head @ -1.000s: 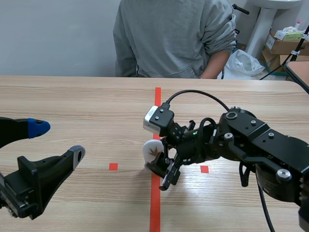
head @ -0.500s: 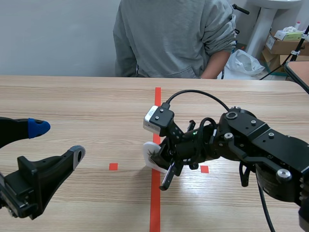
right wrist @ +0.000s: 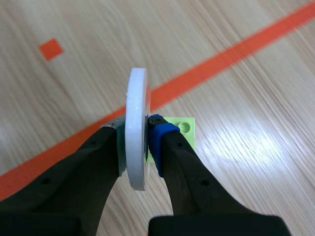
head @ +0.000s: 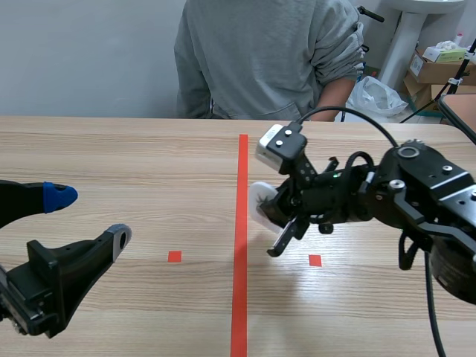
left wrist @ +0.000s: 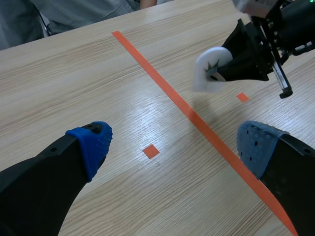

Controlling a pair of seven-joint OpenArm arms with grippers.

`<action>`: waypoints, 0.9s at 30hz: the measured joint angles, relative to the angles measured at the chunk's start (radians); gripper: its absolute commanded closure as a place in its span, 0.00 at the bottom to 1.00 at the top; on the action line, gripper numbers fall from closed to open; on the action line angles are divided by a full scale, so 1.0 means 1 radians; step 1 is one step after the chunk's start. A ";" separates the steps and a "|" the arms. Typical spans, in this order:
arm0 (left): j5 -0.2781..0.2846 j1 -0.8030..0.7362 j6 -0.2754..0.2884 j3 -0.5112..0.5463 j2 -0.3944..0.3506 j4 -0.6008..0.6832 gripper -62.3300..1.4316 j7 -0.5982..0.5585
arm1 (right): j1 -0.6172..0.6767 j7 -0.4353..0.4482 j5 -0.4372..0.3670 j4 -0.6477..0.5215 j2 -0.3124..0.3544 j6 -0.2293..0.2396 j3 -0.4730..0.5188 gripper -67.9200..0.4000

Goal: Do the leaf sorting experiment

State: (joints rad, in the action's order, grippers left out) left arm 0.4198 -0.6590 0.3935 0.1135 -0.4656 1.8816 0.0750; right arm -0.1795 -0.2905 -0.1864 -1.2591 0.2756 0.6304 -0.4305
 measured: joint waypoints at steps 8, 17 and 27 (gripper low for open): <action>0.000 0.000 0.000 0.000 0.000 0.000 0.13 0.000 | 0.116 -0.008 -0.008 -0.018 0.031 -0.097 0.266 0.95; 0.000 0.000 0.000 0.000 0.000 0.000 0.13 0.000 | 0.135 -0.008 -0.068 -0.016 0.099 -0.198 0.504 0.95; 0.000 0.000 0.000 0.000 0.000 0.000 0.13 0.000 | 0.070 0.048 -0.113 0.190 0.148 -0.271 0.533 0.95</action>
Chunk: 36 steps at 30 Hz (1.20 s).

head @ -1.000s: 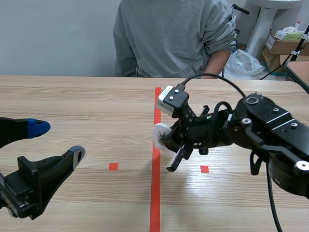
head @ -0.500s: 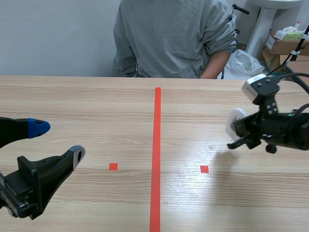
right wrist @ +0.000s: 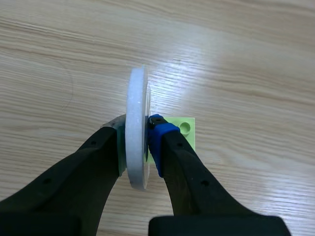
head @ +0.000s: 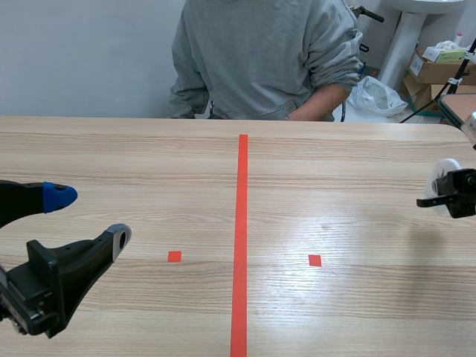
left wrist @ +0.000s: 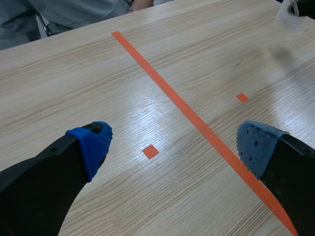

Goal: Do the leaf sorting experiment

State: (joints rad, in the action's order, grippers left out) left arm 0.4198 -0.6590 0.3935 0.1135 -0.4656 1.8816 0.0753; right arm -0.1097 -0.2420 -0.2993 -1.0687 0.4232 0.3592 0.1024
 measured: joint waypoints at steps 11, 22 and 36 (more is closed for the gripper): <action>0.000 0.000 0.000 0.000 0.000 0.000 0.13 0.000 | -0.137 0.031 0.000 0.241 -0.002 -0.031 0.000 0.95; 0.000 0.000 0.000 0.000 0.000 0.000 0.13 0.000 | -0.142 0.052 0.014 0.311 -0.022 -0.109 -0.003 0.94; 0.000 0.000 0.000 0.000 0.000 0.000 0.13 0.000 | -0.127 0.054 0.016 0.305 -0.021 -0.113 -0.003 0.72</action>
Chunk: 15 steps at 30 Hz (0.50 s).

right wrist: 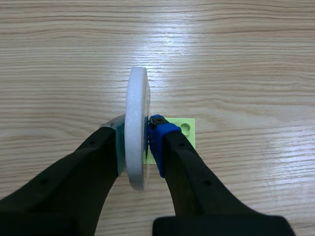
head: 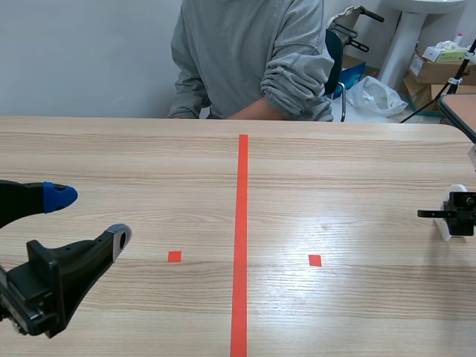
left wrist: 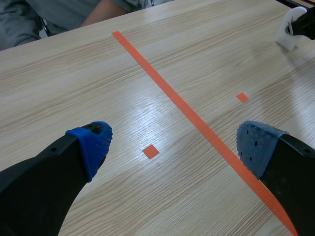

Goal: Do the leaf sorting experiment

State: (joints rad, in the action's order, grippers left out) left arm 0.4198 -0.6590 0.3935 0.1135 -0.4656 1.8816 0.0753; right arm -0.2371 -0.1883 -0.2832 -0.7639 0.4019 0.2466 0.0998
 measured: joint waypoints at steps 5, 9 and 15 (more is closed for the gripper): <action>0.000 0.000 0.000 0.000 0.000 0.000 0.13 0.003 | 0.015 -0.005 0.011 0.000 0.000 0.000 0.003 0.34; 0.000 0.000 0.000 0.000 0.000 0.000 0.13 0.003 | 0.029 -0.026 0.010 -0.001 0.000 0.000 0.012 0.08; 0.000 0.000 0.000 0.000 0.000 0.000 0.13 0.015 | 0.103 -0.040 0.010 -0.094 0.000 0.016 0.053 0.04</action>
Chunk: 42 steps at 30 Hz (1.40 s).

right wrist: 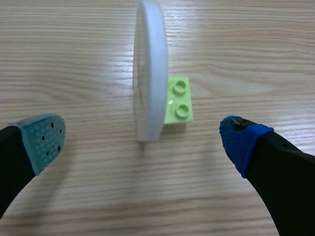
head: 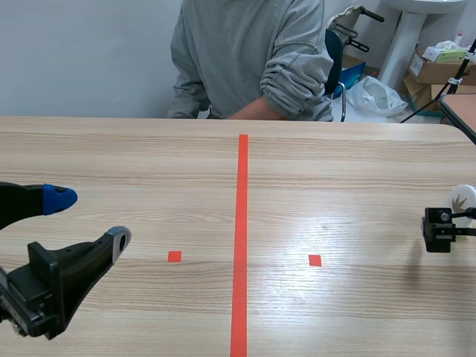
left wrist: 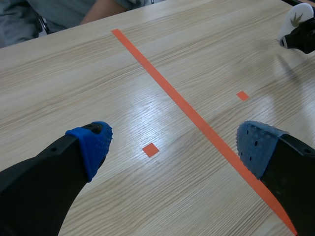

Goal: Do the leaf sorting experiment

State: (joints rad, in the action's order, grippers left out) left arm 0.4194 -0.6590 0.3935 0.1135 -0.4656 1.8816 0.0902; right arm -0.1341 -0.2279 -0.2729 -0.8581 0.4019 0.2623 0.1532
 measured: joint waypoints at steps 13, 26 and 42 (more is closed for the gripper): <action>0.000 0.000 0.000 0.000 0.000 0.000 0.13 0.000 | 0.448 -0.085 -0.090 -0.726 0.006 0.142 0.138 0.04; 0.000 0.000 0.000 0.000 0.000 0.000 0.13 0.000 | 0.684 -0.180 -0.369 -1.210 0.009 0.481 0.121 0.04; 0.000 0.000 0.000 0.000 0.000 0.000 0.13 -0.005 | 0.684 -0.193 -0.423 -1.201 0.009 0.478 0.121 0.04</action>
State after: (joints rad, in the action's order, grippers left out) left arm 0.4198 -0.6590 0.3939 0.1135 -0.4656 1.8816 0.0856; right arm 0.5495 -0.4210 -0.6964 -2.0586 0.4107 0.7399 0.2745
